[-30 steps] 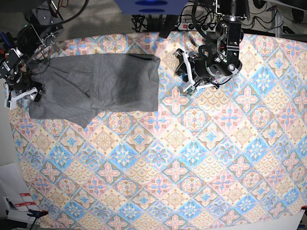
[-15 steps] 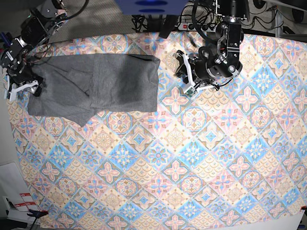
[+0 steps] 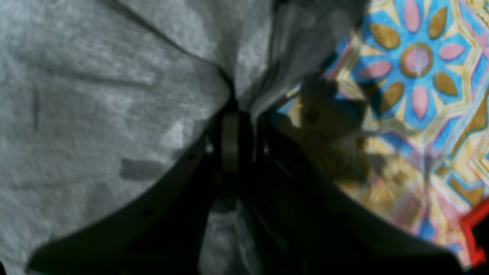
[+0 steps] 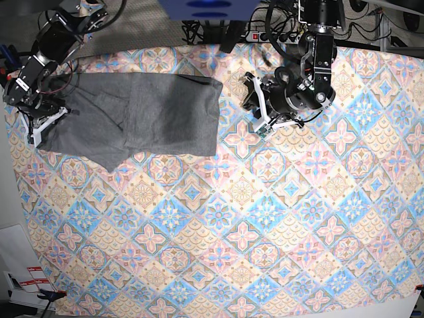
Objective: Fold the T-shirt properly
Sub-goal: 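Release the fold with the left gripper and hold the shirt with the right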
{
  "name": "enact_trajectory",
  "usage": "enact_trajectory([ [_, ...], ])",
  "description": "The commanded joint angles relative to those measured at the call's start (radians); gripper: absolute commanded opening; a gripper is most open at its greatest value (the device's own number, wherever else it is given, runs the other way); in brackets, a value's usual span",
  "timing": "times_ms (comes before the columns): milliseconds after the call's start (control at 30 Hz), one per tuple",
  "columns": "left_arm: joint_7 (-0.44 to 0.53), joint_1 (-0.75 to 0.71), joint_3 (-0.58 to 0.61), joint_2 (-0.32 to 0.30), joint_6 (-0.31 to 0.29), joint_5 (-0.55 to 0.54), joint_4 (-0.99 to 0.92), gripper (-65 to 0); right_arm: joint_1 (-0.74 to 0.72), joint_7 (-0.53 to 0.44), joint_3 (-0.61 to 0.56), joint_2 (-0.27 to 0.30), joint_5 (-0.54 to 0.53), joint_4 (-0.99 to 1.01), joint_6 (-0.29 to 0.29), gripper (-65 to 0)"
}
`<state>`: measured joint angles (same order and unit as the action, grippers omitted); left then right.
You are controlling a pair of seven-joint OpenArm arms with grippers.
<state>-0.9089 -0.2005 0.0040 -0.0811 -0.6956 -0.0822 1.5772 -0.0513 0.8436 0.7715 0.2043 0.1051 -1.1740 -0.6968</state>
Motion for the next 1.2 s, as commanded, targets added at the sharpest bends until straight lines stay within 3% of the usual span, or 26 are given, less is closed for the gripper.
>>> enact_trajectory([
  [0,0.014,0.005,0.0,0.001,-0.003,-0.012,0.016,-44.9,-0.006,0.027,0.003,0.019,0.005,-0.053,-0.001,-60.1],
  [233,0.014,0.026,0.008,0.034,-0.003,-0.009,0.012,-44.3,0.011,0.191,-0.002,-0.045,0.006,-0.38,-0.001,-60.1],
  [367,0.014,0.065,0.009,0.047,-0.003,-0.012,-0.048,-44.3,0.023,0.251,-0.077,-0.064,0.006,-0.495,-0.001,-60.1],
  [500,-0.026,0.118,0.006,0.057,-0.003,-0.011,-0.148,-44.6,0.063,0.263,-0.143,-0.093,0.006,-0.571,-0.001,-60.0],
  [633,-0.045,0.121,0.004,0.054,-0.003,-0.018,-0.146,-44.6,0.063,0.265,-0.079,-0.104,0.006,-0.57,-0.001,-58.6],
  [733,-0.046,0.12,0.003,0.054,-0.003,-0.015,-0.146,-44.4,0.063,0.266,-0.019,-0.102,0.006,-0.536,-0.001,-50.8],
  [967,-0.048,0.106,0.0,0.053,-0.003,-0.021,-0.134,-44.9,0.011,0.24,0.154,-0.026,0.002,-0.386,-0.001,-25.7],
  [1067,-0.042,0.045,-0.025,0.051,-0.003,-0.021,0.007,-44.9,0.011,0.179,0.158,-0.01,0.0,-0.292,-0.001,-20.8],
  [1167,-0.046,-0.015,-0.043,0.051,-0.003,-0.02,0.2,-44.7,-0.003,0.15,0.158,-0.006,-0.002,-0.218,-0.001,-20.5],
])
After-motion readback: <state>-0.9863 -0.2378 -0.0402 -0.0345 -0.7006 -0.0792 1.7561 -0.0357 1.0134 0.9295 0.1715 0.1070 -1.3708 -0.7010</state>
